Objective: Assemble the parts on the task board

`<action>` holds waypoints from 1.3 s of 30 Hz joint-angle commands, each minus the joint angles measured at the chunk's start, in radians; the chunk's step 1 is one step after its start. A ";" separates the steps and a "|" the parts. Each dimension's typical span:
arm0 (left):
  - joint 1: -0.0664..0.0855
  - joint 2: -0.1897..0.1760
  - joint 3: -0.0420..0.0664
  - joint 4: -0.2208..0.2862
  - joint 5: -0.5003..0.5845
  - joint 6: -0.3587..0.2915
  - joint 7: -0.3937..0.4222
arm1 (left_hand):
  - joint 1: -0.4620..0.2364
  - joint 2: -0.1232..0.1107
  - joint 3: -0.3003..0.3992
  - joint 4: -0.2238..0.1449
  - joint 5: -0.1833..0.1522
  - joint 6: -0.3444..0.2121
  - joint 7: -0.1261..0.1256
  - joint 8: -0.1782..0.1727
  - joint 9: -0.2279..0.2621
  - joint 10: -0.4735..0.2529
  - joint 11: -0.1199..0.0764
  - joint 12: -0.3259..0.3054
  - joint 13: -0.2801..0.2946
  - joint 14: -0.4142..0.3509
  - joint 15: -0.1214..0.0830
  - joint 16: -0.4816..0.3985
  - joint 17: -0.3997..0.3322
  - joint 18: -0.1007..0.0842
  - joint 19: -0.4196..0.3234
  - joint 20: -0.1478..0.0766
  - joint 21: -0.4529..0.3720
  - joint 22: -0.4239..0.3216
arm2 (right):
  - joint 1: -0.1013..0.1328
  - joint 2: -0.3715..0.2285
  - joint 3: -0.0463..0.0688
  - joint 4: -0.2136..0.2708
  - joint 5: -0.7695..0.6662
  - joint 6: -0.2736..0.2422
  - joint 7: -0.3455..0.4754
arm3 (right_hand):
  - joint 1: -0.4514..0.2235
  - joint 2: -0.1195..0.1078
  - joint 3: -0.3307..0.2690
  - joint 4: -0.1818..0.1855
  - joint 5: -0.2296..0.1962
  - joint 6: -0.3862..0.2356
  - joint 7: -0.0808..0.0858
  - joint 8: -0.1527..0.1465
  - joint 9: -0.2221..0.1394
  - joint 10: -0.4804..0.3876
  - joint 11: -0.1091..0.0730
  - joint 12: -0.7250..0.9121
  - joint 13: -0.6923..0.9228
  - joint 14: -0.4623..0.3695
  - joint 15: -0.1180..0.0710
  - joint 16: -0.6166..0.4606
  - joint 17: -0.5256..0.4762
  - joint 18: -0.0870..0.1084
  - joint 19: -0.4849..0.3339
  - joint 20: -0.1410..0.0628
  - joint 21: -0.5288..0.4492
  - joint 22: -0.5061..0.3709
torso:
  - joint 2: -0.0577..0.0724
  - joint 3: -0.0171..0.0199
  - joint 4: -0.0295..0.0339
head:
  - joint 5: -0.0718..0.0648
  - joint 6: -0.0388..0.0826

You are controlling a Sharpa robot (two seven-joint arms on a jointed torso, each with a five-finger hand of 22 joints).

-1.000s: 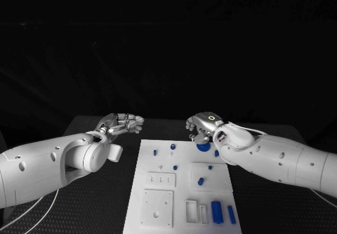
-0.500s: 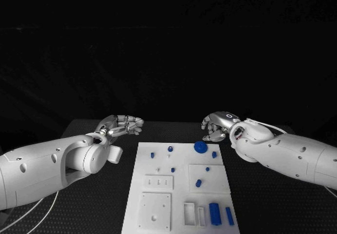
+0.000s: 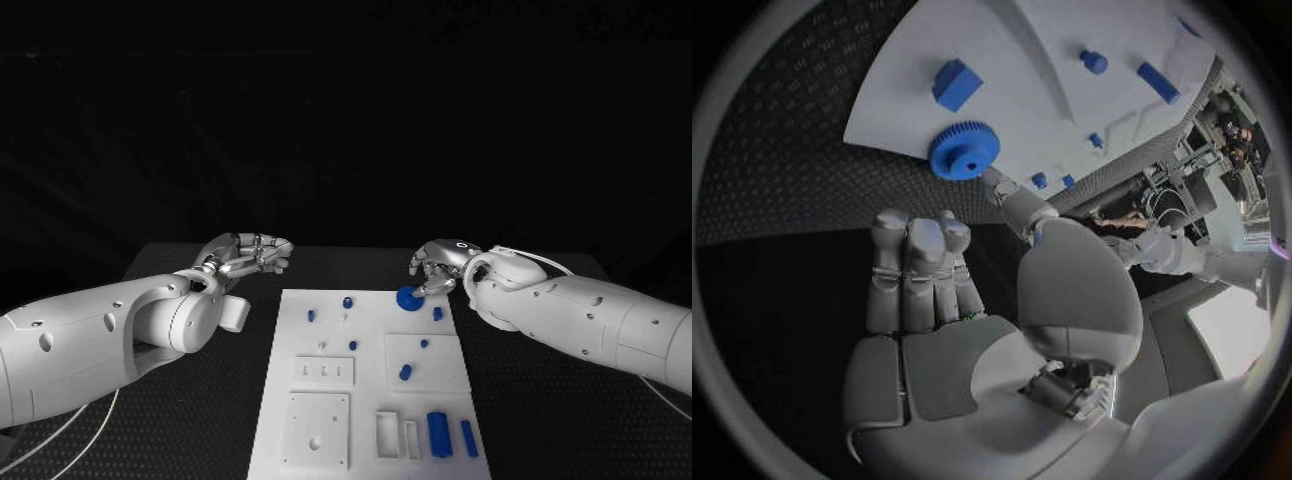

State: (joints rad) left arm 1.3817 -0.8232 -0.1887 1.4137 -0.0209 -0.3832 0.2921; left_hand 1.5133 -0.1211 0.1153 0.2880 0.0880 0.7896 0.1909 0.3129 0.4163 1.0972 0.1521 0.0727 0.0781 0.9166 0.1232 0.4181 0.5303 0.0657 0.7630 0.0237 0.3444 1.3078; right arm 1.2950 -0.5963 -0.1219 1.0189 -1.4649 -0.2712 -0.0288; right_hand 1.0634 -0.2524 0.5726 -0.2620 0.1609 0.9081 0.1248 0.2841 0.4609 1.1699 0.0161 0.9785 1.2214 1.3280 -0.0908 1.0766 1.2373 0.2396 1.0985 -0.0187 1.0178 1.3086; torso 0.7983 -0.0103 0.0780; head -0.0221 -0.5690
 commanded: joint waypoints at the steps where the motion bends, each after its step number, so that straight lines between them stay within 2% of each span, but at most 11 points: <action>1: 0.002 0.001 0.001 0.001 0.000 0.016 0.011 | 0.008 0.001 -0.006 0.001 -0.003 0.005 -0.001 0.002 0.001 0.003 0.003 -0.001 0.000 0.004 0.001 -0.003 0.001 0.009 0.004 0.000 -0.003 0.015 | -0.006 0.005 0.000 -0.009 0.022 0.048 0.025 | -0.010 0.003 -0.005 0.000 0.009 -0.005 0.004 -0.006 0.002 -0.007 -0.001 0.018 0.007 -0.007 0.000 0.009 0.004 0.022 0.000 -0.007 0.008 0.022 | 0.000 -0.0010 -0.0001 | 0.003 -0.004; 8: 0.002 0.002 0.001 0.001 -0.001 0.016 0.011 | 0.008 0.001 -0.007 0.001 -0.003 0.004 0.000 0.001 0.001 0.002 0.004 -0.002 0.000 0.004 0.001 -0.003 0.001 0.009 0.004 0.000 -0.003 0.015 | -0.016 0.014 -0.001 -0.020 0.031 0.060 0.034 | -0.014 0.011 -0.005 0.001 0.025 -0.004 0.004 -0.005 0.004 -0.010 -0.001 0.039 0.013 -0.009 0.000 0.021 0.007 0.022 -0.002 -0.010 0.020 0.021 | -0.001 -0.0023 -0.0012 | 0.005 -0.008; 21: 0.002 0.001 0.001 0.001 -0.001 0.015 0.012 | 0.008 0.002 -0.008 0.001 -0.003 0.003 0.001 0.000 0.000 0.001 0.005 -0.003 0.000 0.004 0.001 -0.003 0.002 0.009 0.004 0.000 -0.003 0.015 | -0.025 0.027 -0.004 -0.045 0.027 0.080 0.038 | -0.004 0.030 0.009 0.000 0.034 -0.003 0.009 -0.005 0.006 -0.014 0.004 0.053 0.012 -0.010 0.003 0.029 0.008 0.022 -0.003 -0.013 0.030 0.019 | -0.001 -0.0018 -0.0026 | 0.005 -0.009; 31: 0.002 0.002 0.001 0.000 -0.001 0.018 0.010 | 0.007 0.003 -0.009 0.002 -0.003 0.002 0.001 0.000 0.000 0.000 0.005 -0.003 -0.001 0.004 0.001 -0.003 0.002 0.009 0.004 0.000 -0.003 0.015 | -0.034 0.036 -0.007 -0.051 0.032 0.084 0.040 | -0.006 0.033 0.012 0.002 0.035 -0.003 0.009 -0.006 0.006 -0.016 0.005 0.055 0.010 -0.011 0.004 0.030 0.007 0.022 -0.004 -0.013 0.031 0.019 | -0.001 -0.0013 -0.0009 | 0.006 -0.014; 39: 0.002 0.006 0.001 -0.004 -0.001 0.018 0.008 | 0.007 0.003 -0.009 0.002 -0.002 0.002 0.002 -0.001 -0.001 0.000 0.005 -0.004 -0.001 0.004 0.001 -0.003 0.002 0.009 0.004 0.000 -0.003 0.015 | -0.036 0.039 -0.007 -0.053 0.034 0.095 0.041 | -0.011 0.035 0.012 0.005 0.035 -0.002 0.009 -0.006 0.006 -0.018 0.005 0.057 0.008 -0.012 0.004 0.031 0.007 0.022 -0.006 -0.012 0.032 0.018 | -0.001 -0.0018 -0.0039 | 0.006 -0.016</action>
State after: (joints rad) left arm 1.3817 -0.8204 -0.1886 1.4088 -0.0209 -0.3809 0.2913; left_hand 1.5133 -0.1211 0.1130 0.2903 0.0880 0.7896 0.1910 0.3129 0.4164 1.0971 0.1520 0.0727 0.0779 0.9166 0.1231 0.4181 0.5308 0.0584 0.7630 0.0237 0.3444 1.3076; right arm 1.2668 -0.5605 -0.1252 0.9661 -1.4293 -0.2152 0.0068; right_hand 1.0545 -0.2274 0.5813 -0.2595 0.1898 0.9031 0.1234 0.2847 0.4674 1.1596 0.0199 1.0328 1.2310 1.3213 -0.0907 1.1037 1.2445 0.2341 1.0946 -0.0291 1.0450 1.3081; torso 0.7972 -0.0120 0.0755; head -0.0146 -0.5846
